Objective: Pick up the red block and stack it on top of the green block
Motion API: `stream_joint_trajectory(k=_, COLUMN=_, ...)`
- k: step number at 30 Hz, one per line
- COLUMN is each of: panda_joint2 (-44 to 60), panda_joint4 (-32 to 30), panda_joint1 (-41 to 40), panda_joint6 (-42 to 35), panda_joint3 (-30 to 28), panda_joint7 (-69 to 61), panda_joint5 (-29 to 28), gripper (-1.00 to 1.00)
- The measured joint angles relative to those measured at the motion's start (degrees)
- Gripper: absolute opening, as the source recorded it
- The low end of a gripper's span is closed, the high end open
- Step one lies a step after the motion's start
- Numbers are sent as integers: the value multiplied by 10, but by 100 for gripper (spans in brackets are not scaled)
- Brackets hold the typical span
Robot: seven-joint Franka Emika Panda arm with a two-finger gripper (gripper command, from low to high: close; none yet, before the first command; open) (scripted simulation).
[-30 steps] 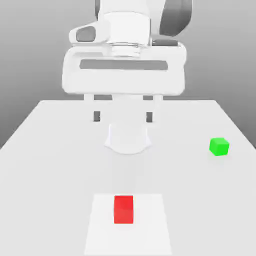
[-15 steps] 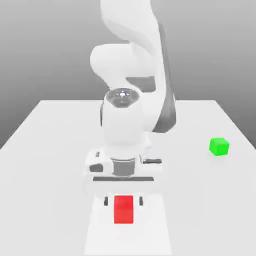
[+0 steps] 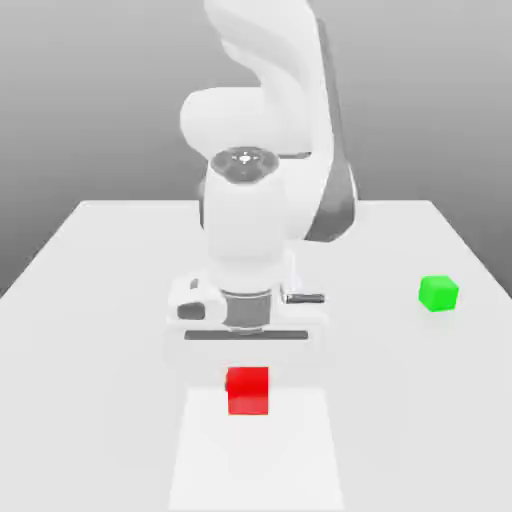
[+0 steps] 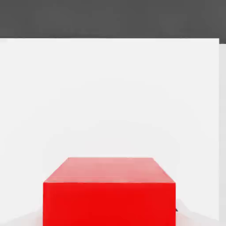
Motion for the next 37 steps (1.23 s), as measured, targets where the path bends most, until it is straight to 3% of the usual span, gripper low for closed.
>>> stream_joint_trajectory(k=24, panda_joint2=-126, panda_joint4=-54, panda_joint1=507, panda_joint6=-66, panda_joint3=244, panda_joint7=-506, panda_joint5=119, gripper=-100)
stream_joint_trajectory(k=29, panda_joint2=-67, panda_joint4=-54, panda_joint1=505, panda_joint6=-8, panda_joint3=269, panda_joint7=-489, panda_joint5=65, gripper=-100)
stream_joint_trajectory(k=33, panda_joint2=9, panda_joint4=-52, panda_joint1=492, panda_joint6=58, panda_joint3=253, panda_joint7=-415, panda_joint5=-41, gripper=-100)
stream_joint_trajectory(k=34, panda_joint2=26, panda_joint4=-52, panda_joint1=495, panda_joint6=73, panda_joint3=242, panda_joint7=-394, panda_joint5=-71, gripper=100)
stream_joint_trajectory(k=37, panda_joint2=26, panda_joint4=-52, panda_joint1=496, panda_joint6=73, panda_joint3=242, panda_joint7=-394, panda_joint5=-71, gripper=100)
